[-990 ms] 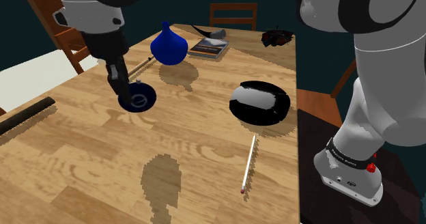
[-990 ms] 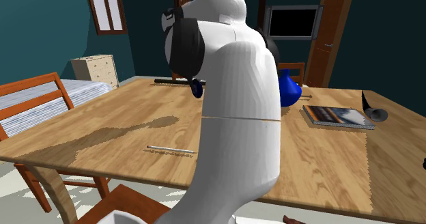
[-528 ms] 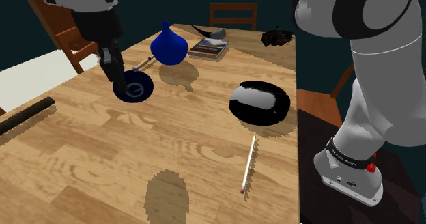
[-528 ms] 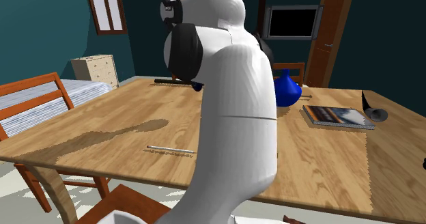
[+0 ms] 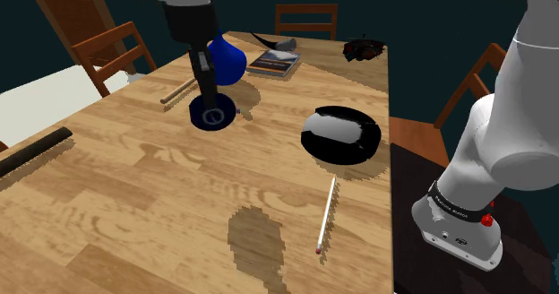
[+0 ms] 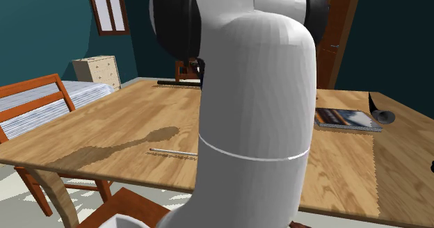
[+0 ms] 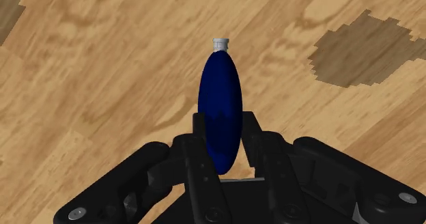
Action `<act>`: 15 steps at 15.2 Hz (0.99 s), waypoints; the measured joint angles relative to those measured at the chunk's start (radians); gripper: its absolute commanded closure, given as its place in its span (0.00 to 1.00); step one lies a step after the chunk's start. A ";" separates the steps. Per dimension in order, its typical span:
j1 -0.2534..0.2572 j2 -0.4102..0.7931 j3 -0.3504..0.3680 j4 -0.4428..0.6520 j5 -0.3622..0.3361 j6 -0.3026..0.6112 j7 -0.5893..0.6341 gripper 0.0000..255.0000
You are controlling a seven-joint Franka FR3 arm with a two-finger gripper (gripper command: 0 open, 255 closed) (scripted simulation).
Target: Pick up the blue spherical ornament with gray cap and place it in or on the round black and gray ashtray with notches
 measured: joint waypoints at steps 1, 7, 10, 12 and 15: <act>-0.016 -0.052 -0.004 -0.059 0.022 0.012 -0.019 1.00; -0.074 -0.305 -0.057 -0.334 0.120 0.047 -0.143 1.00; -0.086 -0.416 -0.092 -0.432 0.151 0.037 -0.200 1.00; -0.090 -0.495 -0.119 -0.516 0.169 0.042 -0.239 1.00; -0.096 -0.605 -0.164 -0.609 0.182 0.022 -0.297 1.00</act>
